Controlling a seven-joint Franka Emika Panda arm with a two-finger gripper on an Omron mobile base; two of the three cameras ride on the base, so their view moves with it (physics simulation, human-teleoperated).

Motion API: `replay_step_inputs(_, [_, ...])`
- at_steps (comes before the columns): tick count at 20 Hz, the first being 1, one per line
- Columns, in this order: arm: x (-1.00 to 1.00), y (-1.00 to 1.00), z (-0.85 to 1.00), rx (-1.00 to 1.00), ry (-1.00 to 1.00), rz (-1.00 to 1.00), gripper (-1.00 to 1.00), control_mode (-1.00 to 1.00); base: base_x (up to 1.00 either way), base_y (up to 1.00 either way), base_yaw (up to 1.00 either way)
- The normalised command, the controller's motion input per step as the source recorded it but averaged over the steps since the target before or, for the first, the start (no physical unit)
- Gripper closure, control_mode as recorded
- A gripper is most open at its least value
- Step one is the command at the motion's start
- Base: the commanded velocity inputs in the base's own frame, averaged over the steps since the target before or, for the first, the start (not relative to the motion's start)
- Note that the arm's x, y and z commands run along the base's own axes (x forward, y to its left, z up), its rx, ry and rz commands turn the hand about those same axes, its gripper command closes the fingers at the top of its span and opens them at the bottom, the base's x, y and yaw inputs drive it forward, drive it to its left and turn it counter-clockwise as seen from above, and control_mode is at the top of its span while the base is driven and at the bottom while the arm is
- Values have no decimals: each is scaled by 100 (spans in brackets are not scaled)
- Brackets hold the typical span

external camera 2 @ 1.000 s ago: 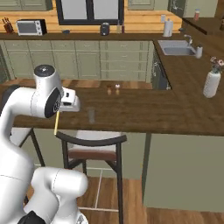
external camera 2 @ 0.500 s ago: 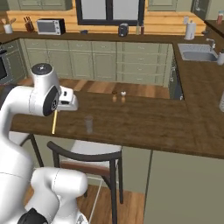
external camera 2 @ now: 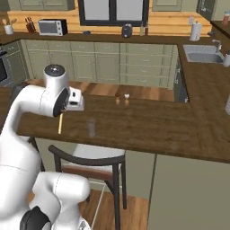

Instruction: Take a straw from the drawer in front and place it inside the glass cup on the dining counter.

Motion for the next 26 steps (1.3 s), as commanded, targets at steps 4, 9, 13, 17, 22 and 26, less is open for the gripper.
replay_step_inputs(4, [52,-64,19,33,0,41,100,-100,0,0,0])
replay_step_inputs(9, [60,-19,2,33,0,46,100,-100,0,0,0])
replay_step_inputs(13, [76,17,0,25,0,34,100,-100,0,0,0])
replay_step_inputs(17, [53,15,0,21,-1,28,100,-100,0,0,0])
replay_step_inputs(22, [17,9,-23,21,0,26,100,-100,0,0,0])
replay_step_inputs(26, [0,18,-30,24,-2,26,100,-100,0,0,0])
